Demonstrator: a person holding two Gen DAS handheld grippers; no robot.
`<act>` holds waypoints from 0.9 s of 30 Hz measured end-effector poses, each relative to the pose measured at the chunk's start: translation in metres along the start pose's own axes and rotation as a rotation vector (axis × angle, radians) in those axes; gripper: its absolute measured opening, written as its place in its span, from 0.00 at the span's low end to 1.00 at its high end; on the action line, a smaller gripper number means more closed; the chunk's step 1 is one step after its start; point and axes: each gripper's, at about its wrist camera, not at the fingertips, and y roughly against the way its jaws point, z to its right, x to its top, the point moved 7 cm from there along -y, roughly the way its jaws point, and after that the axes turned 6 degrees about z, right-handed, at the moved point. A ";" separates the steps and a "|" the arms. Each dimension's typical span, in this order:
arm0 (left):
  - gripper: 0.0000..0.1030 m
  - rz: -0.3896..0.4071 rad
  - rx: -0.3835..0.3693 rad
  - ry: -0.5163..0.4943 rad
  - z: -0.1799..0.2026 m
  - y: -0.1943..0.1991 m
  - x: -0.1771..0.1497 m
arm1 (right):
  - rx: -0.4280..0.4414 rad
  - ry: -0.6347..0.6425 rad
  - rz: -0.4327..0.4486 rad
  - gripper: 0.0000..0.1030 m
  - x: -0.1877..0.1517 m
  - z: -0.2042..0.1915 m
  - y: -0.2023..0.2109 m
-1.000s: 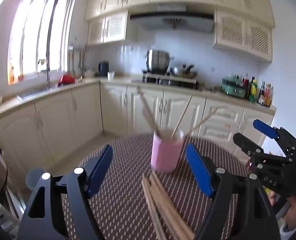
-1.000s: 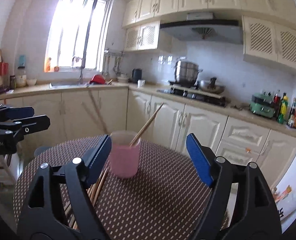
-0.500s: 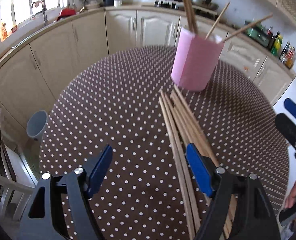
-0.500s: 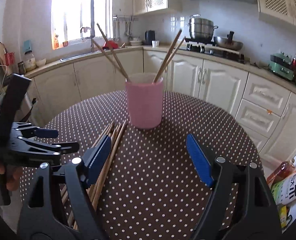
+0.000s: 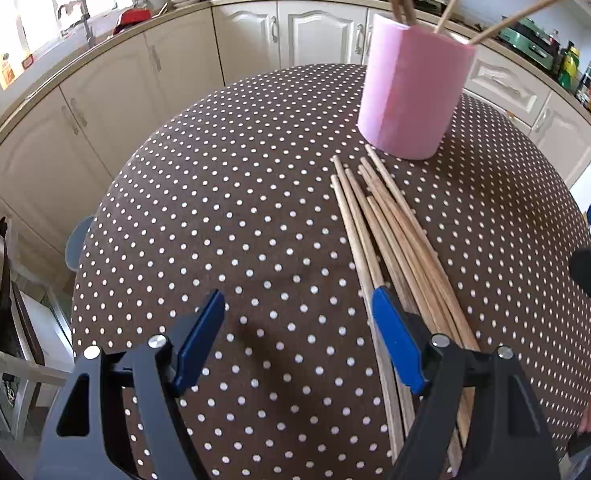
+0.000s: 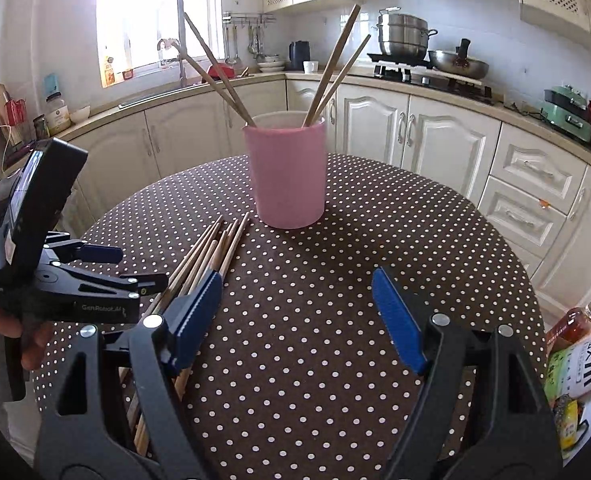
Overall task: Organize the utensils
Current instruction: 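Move both open tools back down toward the remaining chopsticks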
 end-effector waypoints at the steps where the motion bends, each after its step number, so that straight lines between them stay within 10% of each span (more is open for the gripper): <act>1: 0.72 -0.002 -0.003 0.008 0.000 -0.002 0.002 | 0.003 -0.002 -0.005 0.74 0.000 -0.001 -0.002; 27: 0.73 -0.033 -0.022 0.036 -0.007 -0.021 0.012 | 0.057 -0.077 -0.175 0.74 0.002 -0.010 -0.051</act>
